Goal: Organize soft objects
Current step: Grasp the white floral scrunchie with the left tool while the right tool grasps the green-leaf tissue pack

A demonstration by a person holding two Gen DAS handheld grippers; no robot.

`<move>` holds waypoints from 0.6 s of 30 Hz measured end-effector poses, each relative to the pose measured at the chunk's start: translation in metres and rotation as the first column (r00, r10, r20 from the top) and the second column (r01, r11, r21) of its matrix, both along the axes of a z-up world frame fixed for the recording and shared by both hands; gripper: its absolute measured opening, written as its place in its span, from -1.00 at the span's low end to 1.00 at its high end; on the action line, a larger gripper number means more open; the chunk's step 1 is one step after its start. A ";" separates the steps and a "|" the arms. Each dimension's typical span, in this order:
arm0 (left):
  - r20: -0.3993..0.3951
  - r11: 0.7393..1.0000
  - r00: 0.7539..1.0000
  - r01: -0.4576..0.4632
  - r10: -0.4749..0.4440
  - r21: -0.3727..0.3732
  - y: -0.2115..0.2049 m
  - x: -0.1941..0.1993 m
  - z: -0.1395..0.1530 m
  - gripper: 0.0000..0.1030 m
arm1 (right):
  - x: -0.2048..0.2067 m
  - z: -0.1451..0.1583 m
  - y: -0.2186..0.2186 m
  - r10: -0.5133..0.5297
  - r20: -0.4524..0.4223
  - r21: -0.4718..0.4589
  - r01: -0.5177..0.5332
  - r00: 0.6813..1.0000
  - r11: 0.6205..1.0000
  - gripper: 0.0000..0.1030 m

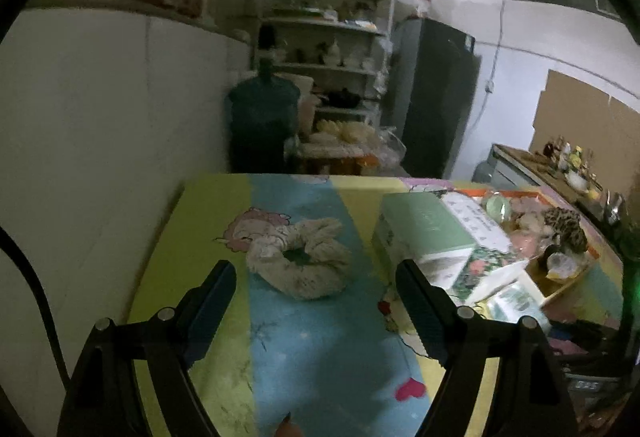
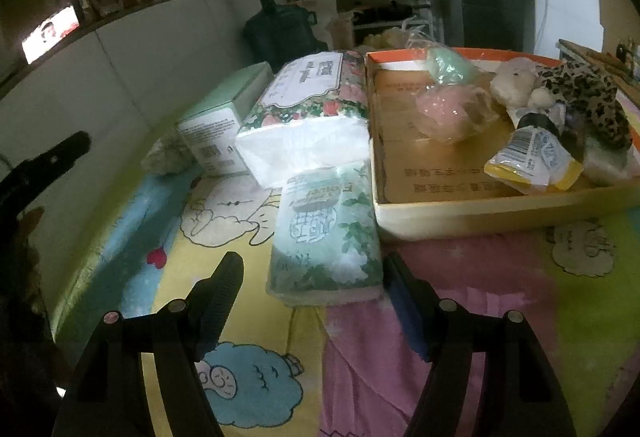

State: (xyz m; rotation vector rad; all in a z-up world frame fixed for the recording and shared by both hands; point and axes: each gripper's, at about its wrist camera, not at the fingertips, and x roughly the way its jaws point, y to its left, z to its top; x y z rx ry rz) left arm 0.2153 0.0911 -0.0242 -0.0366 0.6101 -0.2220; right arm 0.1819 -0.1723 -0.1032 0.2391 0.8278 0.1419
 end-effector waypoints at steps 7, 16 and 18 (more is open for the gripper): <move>-0.115 0.995 0.989 -0.083 0.089 0.060 0.010 0.065 -0.035 0.59 | -0.001 -0.002 0.007 0.020 0.007 -0.049 -0.020 1.000 0.999 -0.03; -0.283 0.985 0.945 -0.174 0.164 -0.011 0.026 0.104 -0.073 0.36 | 0.000 -0.004 0.009 0.035 0.012 -0.030 -0.034 0.999 0.999 -0.03; -0.281 0.988 0.948 -0.155 0.148 -0.002 0.023 0.104 -0.074 0.22 | 0.001 -0.003 0.009 0.035 0.013 -0.030 -0.035 0.999 0.999 -0.03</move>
